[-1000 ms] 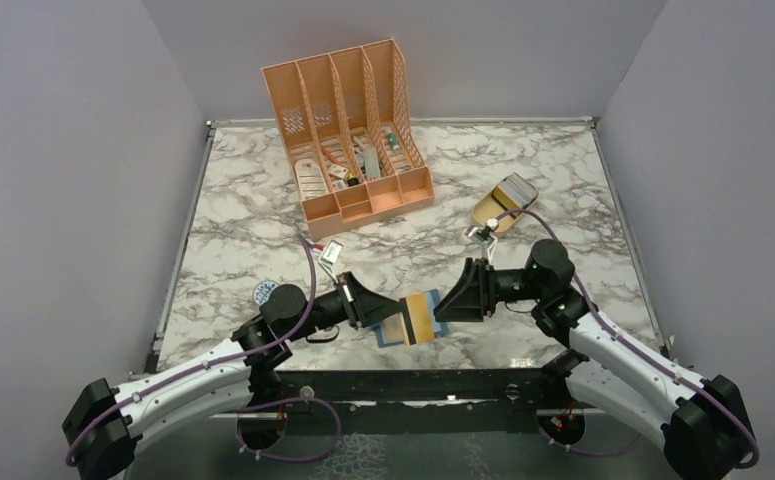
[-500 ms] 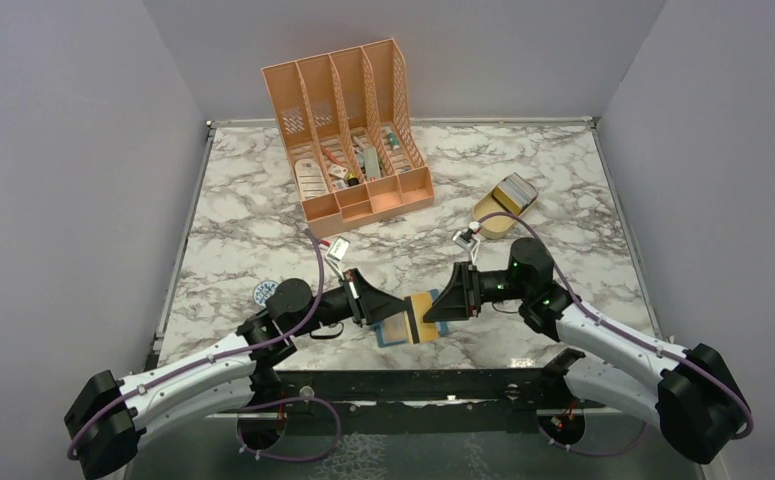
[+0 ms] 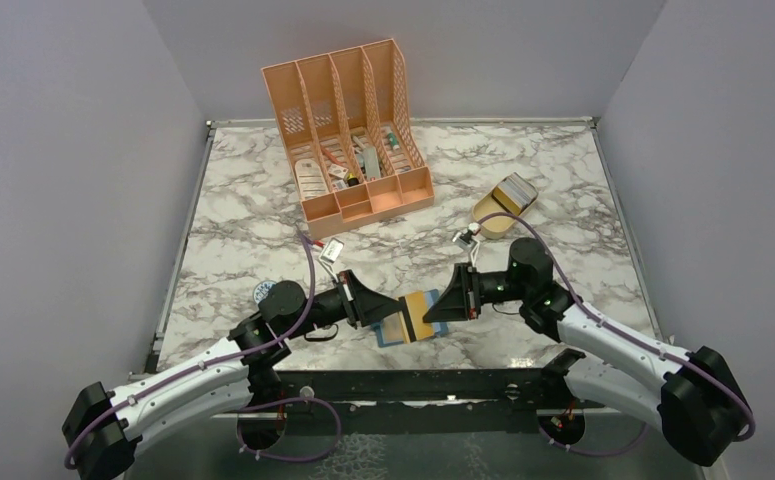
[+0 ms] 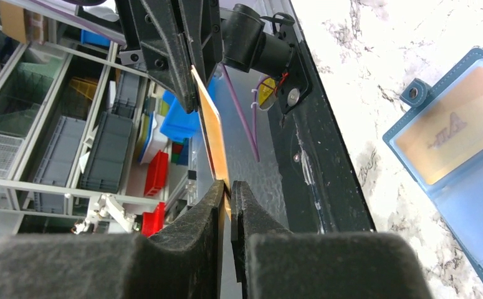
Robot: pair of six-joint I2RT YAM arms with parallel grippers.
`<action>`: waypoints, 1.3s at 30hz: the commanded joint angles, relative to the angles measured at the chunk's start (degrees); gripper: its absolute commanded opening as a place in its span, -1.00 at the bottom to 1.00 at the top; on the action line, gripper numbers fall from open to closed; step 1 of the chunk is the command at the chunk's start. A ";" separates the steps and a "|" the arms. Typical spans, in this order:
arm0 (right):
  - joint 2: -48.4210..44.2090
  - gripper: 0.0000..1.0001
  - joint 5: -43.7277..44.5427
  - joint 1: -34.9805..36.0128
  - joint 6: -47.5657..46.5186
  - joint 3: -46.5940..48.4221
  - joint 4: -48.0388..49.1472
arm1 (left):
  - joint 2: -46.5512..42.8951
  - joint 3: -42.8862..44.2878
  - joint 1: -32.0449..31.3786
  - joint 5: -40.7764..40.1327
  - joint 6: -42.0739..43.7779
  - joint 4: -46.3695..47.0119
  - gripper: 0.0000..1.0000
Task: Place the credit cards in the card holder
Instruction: Adjust the credit card.
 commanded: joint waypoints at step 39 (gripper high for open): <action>-9.13 -0.98 2.40 0.26 12.50 -4.47 11.77 | -5.42 2.25 0.31 0.89 2.05 -0.28 -0.28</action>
